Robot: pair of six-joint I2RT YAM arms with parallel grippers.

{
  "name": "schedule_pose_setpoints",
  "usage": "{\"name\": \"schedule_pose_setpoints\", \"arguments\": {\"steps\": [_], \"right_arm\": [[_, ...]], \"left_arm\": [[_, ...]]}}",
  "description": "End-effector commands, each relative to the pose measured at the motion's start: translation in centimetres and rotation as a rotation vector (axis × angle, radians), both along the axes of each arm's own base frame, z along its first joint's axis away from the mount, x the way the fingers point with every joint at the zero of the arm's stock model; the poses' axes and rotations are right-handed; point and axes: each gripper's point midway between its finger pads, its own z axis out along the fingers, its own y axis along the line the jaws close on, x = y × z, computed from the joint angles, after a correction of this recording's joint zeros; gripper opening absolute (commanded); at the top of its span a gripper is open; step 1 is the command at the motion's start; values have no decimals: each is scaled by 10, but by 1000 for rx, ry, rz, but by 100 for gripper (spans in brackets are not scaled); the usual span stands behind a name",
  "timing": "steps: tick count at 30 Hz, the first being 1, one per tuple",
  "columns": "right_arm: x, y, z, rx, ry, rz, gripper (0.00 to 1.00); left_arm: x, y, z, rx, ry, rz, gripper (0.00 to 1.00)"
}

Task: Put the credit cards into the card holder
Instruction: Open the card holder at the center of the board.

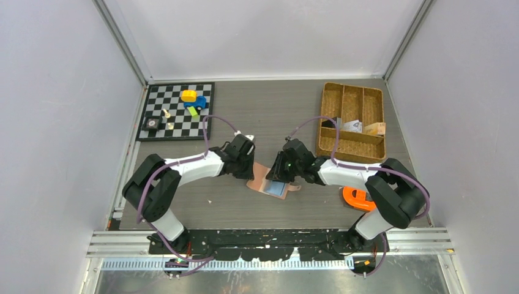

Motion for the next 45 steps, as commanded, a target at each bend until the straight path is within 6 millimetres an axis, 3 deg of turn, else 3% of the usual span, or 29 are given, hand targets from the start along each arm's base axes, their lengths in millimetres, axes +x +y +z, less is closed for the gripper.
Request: {"name": "schedule_pose_setpoints", "arguments": {"steps": [1,15,21,26,33,38,45], "right_arm": [[8,16,41,89,-88,40,28],[7,29,58,170,-114,62,46],[11,19,78,142,-188,48,55],[19,-25,95,-52,-271,-2,63],[49,-129,124,-378,-352,-154,76],[77,-184,136,-515,-317,-239,81],[127,-233,126,-597,-214,-305,83]], "left_arm": [[-22,6,-13,12,84,17,0],[-29,6,2,-56,57,30,0],[-29,24,14,-10,5,37,21],[-28,49,28,54,-55,83,44],[-27,78,63,96,-112,127,72],[-17,82,114,27,-166,109,91],[21,99,191,18,-278,19,100]]}}
